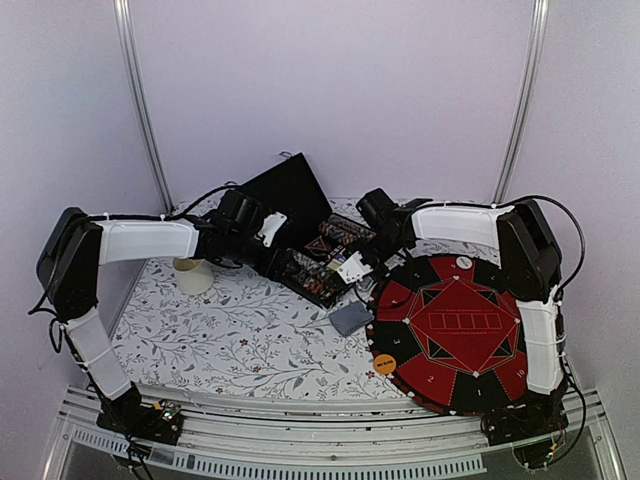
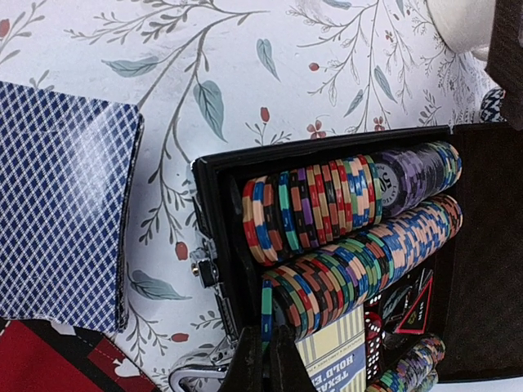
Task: Distribute texas hold em gaming equipment
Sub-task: Place the poker chip in the chip case.
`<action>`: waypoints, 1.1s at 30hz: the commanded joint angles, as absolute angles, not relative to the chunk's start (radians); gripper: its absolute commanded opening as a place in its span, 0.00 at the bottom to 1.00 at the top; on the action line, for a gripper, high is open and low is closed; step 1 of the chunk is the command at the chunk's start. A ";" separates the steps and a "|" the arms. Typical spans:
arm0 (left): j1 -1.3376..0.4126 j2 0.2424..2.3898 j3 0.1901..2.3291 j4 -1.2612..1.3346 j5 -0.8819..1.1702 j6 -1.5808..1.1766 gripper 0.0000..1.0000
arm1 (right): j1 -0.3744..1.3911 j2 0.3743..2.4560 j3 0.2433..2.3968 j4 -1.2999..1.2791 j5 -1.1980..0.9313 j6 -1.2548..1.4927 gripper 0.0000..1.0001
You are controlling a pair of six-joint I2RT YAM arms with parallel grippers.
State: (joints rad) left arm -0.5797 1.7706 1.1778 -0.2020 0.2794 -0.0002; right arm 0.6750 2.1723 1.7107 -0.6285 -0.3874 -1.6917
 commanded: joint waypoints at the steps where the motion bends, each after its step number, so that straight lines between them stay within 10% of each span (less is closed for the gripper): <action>1: -0.568 1.772 1.166 -0.214 0.280 0.011 0.72 | 0.693 2.224 1.744 -0.639 -0.357 -1.709 0.02; 33: -0.594 1.731 1.167 -0.199 0.318 -0.013 0.78 | 0.661 1.937 1.546 -0.252 -0.571 -1.473 0.61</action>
State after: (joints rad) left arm -0.5812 1.7641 1.1751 -0.2073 0.3103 -0.0021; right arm 0.6903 2.1078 1.6238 -0.3786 -0.4168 -1.5837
